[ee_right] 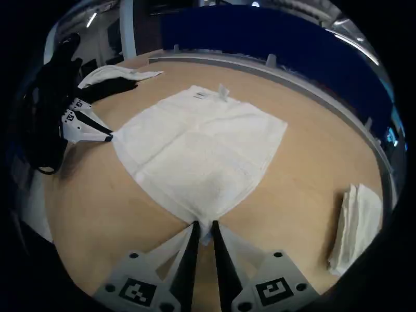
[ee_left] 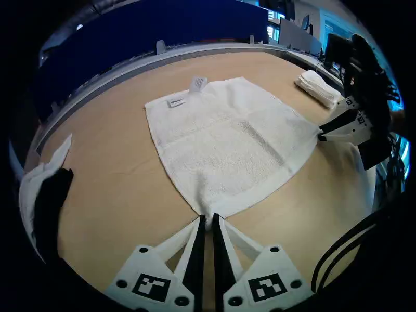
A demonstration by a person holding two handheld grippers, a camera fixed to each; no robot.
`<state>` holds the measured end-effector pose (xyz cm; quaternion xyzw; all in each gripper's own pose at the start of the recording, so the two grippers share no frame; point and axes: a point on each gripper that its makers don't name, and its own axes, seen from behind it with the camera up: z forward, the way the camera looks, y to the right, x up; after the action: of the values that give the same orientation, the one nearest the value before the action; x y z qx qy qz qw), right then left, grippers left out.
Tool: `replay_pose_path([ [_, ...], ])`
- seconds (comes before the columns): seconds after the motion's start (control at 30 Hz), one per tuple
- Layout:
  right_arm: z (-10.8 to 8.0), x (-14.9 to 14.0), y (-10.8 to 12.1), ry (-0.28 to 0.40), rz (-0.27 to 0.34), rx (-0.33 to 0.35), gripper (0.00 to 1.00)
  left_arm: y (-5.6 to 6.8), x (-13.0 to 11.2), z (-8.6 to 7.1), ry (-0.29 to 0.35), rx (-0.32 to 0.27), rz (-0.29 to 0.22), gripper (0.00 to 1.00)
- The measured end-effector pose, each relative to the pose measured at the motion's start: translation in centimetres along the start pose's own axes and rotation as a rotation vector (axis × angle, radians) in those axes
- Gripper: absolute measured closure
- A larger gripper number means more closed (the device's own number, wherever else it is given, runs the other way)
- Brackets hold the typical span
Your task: Fold towel
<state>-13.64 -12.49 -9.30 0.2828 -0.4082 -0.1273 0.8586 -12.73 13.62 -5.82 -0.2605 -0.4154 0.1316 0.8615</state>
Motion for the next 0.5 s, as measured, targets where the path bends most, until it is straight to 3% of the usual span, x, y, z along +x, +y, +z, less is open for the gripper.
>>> replay_pose_path([
  [0.27,-0.3,1.0,0.2,0.02,-0.005,-0.006,0.82,0.0,0.4,-0.6,0.014,0.01,-0.014,0.91],
  [0.5,-1.6,2.9,0.5,0.059,-0.009,-0.021,0.82,-0.1,1.6,-2.2,0.04,0.031,-0.033,0.91],
])
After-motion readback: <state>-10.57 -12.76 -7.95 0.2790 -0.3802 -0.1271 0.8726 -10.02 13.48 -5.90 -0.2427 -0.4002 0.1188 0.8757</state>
